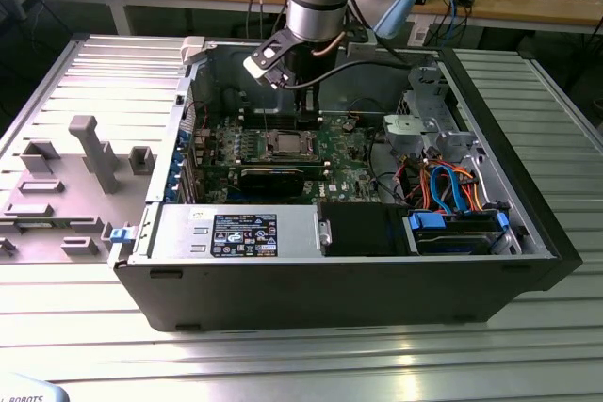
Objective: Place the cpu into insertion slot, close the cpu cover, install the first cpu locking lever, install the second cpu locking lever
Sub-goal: 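Close the cpu cover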
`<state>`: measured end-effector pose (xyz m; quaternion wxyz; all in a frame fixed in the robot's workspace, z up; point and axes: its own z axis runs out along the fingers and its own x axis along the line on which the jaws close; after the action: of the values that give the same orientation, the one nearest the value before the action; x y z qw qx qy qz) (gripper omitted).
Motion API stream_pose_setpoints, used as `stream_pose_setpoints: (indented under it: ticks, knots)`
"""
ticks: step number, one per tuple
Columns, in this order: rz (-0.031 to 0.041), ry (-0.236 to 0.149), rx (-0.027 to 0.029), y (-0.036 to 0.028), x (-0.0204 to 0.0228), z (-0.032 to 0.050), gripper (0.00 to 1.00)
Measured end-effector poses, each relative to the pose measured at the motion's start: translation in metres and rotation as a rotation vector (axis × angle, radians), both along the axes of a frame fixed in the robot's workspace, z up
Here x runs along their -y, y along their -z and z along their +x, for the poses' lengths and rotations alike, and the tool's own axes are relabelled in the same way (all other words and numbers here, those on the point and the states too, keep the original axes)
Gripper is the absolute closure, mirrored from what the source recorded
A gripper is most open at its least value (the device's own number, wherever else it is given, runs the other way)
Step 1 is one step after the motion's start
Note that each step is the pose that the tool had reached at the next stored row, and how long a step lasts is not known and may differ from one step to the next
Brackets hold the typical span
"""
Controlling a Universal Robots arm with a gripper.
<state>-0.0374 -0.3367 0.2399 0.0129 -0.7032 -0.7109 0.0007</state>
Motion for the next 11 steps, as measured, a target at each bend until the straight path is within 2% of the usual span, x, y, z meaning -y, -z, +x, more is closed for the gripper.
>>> stream_pose_setpoints:
  ticks: [2, 5, 8, 11]
  knots:
    - [0.0, -0.001, 0.0, 0.0045, 0.0, -0.0066, 0.89]
    - [0.0001, -0.002, 0.0, 0.0095, 0.0001, -0.0119, 0.89]
    - [0.0, -0.003, 0.0, 0.013, 0.0001, -0.0149, 0.89]
    - [-0.0002, -0.003, -0.0002, 0.0133, 0.0001, -0.0151, 0.89]
